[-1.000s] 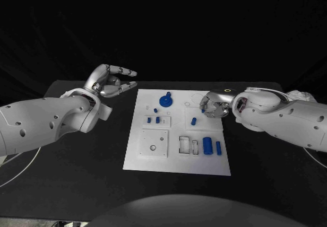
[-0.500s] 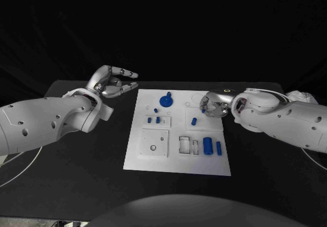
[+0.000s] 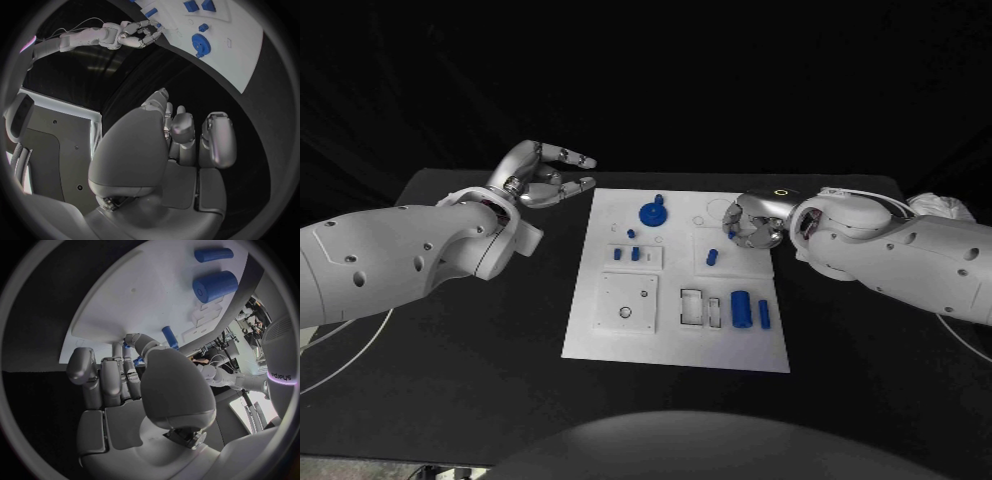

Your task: Assemble the parts on the task board

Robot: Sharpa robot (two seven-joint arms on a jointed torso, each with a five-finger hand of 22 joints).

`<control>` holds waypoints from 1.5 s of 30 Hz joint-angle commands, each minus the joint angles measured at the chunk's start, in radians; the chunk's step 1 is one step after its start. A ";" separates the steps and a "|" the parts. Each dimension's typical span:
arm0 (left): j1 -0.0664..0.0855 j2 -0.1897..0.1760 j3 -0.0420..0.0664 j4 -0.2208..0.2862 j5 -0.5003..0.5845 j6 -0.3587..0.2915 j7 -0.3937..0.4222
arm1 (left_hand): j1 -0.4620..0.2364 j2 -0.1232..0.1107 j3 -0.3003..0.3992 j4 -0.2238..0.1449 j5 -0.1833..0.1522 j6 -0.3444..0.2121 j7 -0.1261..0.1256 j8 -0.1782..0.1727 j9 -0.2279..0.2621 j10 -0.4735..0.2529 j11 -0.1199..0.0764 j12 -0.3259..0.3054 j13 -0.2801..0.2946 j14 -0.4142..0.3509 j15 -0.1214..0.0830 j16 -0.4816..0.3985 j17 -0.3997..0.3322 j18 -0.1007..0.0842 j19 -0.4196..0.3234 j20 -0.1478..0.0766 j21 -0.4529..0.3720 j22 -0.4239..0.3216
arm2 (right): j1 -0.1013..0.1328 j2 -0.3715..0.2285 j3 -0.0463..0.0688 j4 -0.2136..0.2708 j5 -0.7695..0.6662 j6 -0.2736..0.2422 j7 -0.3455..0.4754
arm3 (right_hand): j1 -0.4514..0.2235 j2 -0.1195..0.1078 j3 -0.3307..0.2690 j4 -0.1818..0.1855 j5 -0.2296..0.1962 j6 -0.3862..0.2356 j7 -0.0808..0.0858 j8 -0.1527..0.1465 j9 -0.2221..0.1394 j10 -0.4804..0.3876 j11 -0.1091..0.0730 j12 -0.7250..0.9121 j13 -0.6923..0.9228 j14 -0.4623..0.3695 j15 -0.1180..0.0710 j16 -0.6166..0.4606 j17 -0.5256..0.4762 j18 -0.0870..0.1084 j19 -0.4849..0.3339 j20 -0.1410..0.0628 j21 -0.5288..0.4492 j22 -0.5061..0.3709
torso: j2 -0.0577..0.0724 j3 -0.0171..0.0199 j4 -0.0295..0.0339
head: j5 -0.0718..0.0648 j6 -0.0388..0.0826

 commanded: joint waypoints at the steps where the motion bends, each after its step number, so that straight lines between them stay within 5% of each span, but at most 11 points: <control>1: -0.001 0.004 0.001 -0.001 -0.012 0.023 -0.008 | 0.009 -0.001 -0.006 -0.001 0.005 0.008 0.001 -0.005 0.000 0.008 -0.001 0.005 -0.002 -0.010 0.000 -0.003 -0.001 0.011 0.018 0.008 -0.002 0.197 | -0.006 0.002 -0.003 -0.001 -0.003 0.012 0.012 | 0.010 0.004 0.008 -0.003 0.003 0.017 0.000 0.012 0.007 0.015 -0.001 0.003 -0.003 0.007 -0.003 0.005 -0.002 -0.005 0.011 0.000 0.006 0.140 | 0.000 -0.0001 -0.0007 | 0.002 0.000; 12: -0.006 0.010 0.001 -0.007 -0.013 0.028 -0.013 | 0.009 0.003 -0.008 0.000 0.005 0.019 0.009 -0.002 0.001 0.011 -0.002 0.009 -0.003 -0.011 0.000 -0.003 -0.003 0.011 0.017 0.008 -0.004 0.197 | -0.007 -0.012 -0.003 0.005 0.010 -0.043 0.030 | 0.014 0.015 0.006 -0.020 0.011 0.067 -0.006 0.057 0.063 0.092 -0.020 0.020 -0.011 0.017 -0.013 0.014 0.000 -0.010 0.029 -0.008 0.040 0.147 | -0.001 -0.0007 0.0002 | 0.012 0.000; 24: -0.008 0.011 0.001 -0.012 -0.014 0.027 -0.016 | 0.009 0.005 -0.008 0.000 0.005 0.021 0.011 -0.002 0.001 0.013 -0.002 0.011 -0.003 -0.011 0.000 -0.004 -0.005 0.012 0.016 0.008 -0.006 0.196 | 0.015 -0.062 -0.003 0.068 0.040 -0.111 0.042 | -0.012 0.012 -0.007 -0.008 -0.006 0.080 -0.013 0.068 0.086 0.119 -0.021 0.016 -0.022 0.026 -0.011 0.018 -0.001 -0.014 0.039 -0.008 0.054 0.150 | -0.003 -0.0025 -0.0025 | 0.027 0.000; 36: -0.010 0.019 0.001 -0.019 -0.016 0.032 -0.020 | 0.009 0.006 -0.009 0.000 0.005 0.021 0.012 -0.002 0.000 0.014 -0.001 0.011 -0.003 -0.014 0.000 -0.009 -0.014 0.013 0.014 0.008 -0.012 0.194 | 0.062 -0.085 -0.002 0.149 0.048 -0.104 0.031 | -0.015 0.013 -0.008 -0.005 -0.010 0.083 -0.016 0.069 0.089 0.125 -0.022 0.015 -0.025 0.025 -0.010 0.017 -0.005 -0.013 0.038 -0.008 0.054 0.149 | -0.003 -0.0047 -0.0052 | 0.025 0.000; 45: -0.013 0.021 0.001 -0.024 -0.018 0.041 -0.025 | 0.006 0.006 -0.015 0.000 0.004 0.017 0.017 -0.008 -0.002 0.007 0.002 0.012 -0.006 -0.037 0.003 -0.040 -0.064 0.020 -0.001 0.010 -0.049 0.184 | 0.065 -0.076 -0.002 0.238 0.078 -0.029 0.018 | -0.013 0.011 -0.003 -0.007 -0.009 0.068 -0.009 0.056 0.086 0.129 -0.019 0.008 -0.032 0.025 -0.007 0.016 -0.008 -0.013 0.036 -0.006 0.051 0.148 | -0.003 -0.0040 -0.0070 | 0.045 0.000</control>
